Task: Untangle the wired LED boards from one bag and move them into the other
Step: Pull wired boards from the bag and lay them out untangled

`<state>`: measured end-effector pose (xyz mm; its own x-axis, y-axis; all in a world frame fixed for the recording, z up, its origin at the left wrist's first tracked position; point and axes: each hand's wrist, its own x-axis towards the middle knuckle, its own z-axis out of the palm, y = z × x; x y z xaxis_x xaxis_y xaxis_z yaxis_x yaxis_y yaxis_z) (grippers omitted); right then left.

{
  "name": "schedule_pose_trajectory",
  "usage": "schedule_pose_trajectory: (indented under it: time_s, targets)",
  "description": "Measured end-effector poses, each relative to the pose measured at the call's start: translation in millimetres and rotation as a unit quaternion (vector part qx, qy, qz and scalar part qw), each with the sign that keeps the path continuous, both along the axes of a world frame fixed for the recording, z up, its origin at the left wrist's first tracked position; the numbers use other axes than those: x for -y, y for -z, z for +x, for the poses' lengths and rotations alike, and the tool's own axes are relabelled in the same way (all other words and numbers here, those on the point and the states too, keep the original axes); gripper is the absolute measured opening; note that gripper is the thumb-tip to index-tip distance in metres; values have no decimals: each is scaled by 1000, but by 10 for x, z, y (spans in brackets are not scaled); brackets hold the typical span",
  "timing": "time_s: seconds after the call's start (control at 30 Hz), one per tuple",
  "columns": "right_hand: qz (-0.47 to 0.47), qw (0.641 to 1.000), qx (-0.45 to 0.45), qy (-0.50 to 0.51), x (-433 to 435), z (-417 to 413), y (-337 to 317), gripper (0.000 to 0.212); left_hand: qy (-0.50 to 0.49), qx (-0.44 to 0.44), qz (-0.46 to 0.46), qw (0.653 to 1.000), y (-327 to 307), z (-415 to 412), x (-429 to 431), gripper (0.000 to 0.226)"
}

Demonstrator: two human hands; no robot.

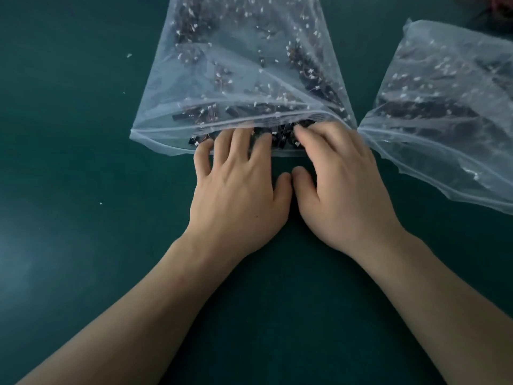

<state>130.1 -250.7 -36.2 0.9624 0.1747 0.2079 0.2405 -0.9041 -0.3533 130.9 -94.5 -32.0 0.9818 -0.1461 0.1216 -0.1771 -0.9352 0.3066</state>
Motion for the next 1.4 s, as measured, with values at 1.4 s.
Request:
schedule_pose_trajectory:
  time_s: [1.4]
  targets:
    - [322, 940, 87, -71, 133, -59, -29, 14, 37, 68, -212, 974, -43, -27, -71, 17]
